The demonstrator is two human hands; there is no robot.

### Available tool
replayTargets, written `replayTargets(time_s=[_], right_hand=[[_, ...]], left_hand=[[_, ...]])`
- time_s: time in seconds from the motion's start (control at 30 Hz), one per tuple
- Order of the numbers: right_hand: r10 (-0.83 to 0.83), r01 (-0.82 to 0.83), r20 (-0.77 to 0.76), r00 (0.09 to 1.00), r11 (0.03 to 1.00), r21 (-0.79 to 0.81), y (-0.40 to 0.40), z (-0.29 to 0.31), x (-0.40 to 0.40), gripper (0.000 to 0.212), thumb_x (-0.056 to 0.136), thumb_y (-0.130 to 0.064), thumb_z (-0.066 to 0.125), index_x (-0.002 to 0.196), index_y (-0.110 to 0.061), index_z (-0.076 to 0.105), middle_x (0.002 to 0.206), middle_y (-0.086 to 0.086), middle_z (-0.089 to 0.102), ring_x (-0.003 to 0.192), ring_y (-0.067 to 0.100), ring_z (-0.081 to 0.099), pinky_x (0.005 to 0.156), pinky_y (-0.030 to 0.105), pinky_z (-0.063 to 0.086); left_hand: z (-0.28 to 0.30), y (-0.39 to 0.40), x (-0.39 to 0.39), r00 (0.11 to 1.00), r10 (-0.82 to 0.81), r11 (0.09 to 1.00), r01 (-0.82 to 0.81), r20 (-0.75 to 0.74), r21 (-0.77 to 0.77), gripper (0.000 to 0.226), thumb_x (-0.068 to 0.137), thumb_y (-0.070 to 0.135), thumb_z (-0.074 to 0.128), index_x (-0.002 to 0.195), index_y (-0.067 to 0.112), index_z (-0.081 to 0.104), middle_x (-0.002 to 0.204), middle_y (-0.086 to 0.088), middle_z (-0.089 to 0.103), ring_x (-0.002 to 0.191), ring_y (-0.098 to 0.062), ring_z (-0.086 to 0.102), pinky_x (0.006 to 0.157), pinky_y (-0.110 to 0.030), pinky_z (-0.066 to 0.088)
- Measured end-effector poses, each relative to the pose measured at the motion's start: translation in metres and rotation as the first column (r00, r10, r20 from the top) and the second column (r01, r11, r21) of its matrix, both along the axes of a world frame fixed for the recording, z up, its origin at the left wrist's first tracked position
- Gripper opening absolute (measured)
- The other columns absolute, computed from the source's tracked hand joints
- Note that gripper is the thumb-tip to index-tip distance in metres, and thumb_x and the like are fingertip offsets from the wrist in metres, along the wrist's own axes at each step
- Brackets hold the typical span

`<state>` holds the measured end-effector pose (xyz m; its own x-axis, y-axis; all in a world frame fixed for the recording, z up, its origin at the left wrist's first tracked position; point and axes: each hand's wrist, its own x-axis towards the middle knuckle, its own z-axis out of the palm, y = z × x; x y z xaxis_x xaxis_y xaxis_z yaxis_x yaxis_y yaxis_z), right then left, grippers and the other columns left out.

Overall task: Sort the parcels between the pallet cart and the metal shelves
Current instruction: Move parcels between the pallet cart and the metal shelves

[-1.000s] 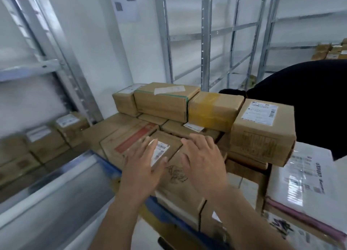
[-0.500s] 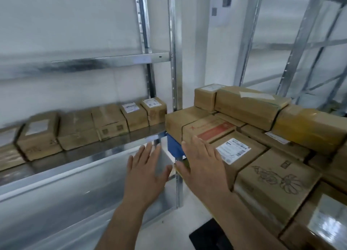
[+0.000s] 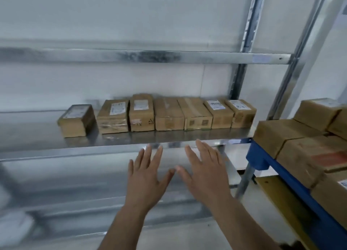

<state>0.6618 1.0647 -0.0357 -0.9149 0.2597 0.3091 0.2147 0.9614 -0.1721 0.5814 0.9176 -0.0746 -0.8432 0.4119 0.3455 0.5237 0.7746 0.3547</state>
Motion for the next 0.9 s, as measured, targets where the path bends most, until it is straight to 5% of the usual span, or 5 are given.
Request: replayTargets(time_s=[0.47,0.9], right_hand=[[0.316,-0.313,0.017,0.949,0.946,-0.085,-0.136,-0.029,-0.143,0.065,0.094,-0.06,0.028,0.149,-0.028,0.02,0.154,-0.002,0.026,0.139,0.019,0.022,0.112,0.035,0.023],[0.46,-0.448,0.027,0.887,0.875,-0.181,-0.177,-0.034,-0.323,0.064,0.096,-0.056,0.03,0.15,-0.024,0.018,0.154,-0.001,0.026,0.14,0.018,0.022,0.11,0.034,0.025]], left_hand=[[-0.033,-0.153,-0.077,0.929,0.355,0.934,-0.358,0.106,0.007,0.074,0.073,0.077,0.003,0.136,0.046,-0.018,0.157,0.008,-0.008,0.144,-0.013,-0.01,0.115,-0.037,-0.003],[-0.029,-0.194,-0.239,0.886,0.429,0.899,-0.437,0.178,0.01,0.079,0.079,0.071,0.015,0.148,0.036,0.001,0.158,0.007,0.005,0.145,-0.011,0.001,0.114,-0.033,0.007]])
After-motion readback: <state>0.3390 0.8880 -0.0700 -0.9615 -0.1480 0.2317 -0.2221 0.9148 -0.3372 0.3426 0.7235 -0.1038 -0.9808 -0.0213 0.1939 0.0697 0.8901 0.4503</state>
